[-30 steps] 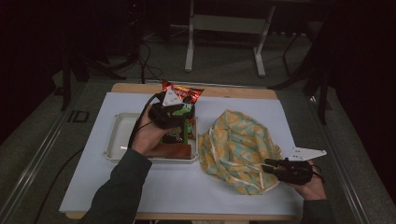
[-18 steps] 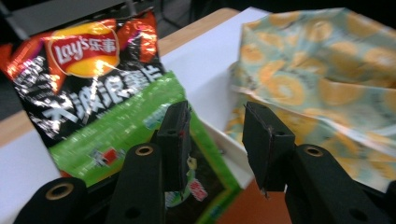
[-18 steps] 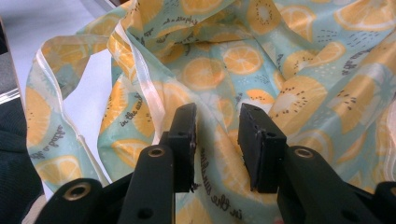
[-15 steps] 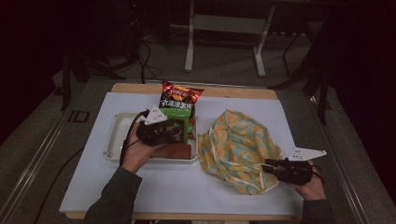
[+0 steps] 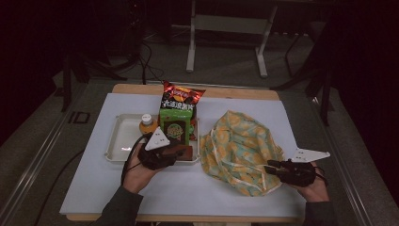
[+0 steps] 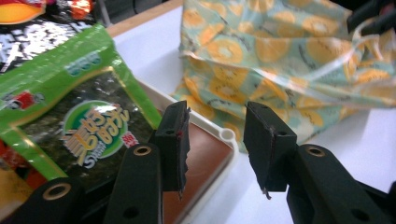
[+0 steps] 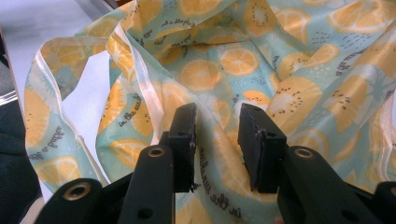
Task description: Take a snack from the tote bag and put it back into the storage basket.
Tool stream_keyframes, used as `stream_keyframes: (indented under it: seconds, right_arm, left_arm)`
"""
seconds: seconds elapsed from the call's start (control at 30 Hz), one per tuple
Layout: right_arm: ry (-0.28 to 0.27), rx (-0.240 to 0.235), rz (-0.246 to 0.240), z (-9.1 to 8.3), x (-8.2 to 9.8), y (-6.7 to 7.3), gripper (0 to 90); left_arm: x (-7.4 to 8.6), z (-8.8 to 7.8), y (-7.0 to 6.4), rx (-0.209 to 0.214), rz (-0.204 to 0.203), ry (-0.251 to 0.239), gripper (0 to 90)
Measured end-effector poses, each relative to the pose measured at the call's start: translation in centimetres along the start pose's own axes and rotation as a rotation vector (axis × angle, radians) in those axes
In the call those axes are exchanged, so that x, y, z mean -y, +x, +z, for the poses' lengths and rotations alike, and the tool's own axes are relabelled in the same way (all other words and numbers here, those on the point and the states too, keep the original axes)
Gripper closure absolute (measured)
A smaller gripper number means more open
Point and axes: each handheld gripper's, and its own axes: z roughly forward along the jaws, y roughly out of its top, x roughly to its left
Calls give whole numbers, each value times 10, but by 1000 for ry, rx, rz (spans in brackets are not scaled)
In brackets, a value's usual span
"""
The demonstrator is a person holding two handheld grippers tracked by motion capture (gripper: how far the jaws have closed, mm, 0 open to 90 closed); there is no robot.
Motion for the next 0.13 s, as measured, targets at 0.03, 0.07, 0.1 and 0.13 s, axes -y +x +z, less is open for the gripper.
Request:
stream_keyframes:
  seconds: [0.03, 0.07, 0.1, 0.13]
  right_arm:
    - [-3, 0, 0, 0, 0, 0, 669]
    - [-2, 2, 2, -1, 0, 0, 669]
    - [-5, 2, 4, -2, 0, 0, 669]
    - [-5, 2, 4, -2, 0, 0, 669]
  left_arm:
    - [0, 1, -3, 19, 0, -3, 594]
    - [1, 3, -7, 25, 12, 5, 592]
    - [2, 5, -12, 46, 25, 17, 591]
    - [2, 5, -12, 46, 25, 17, 589]
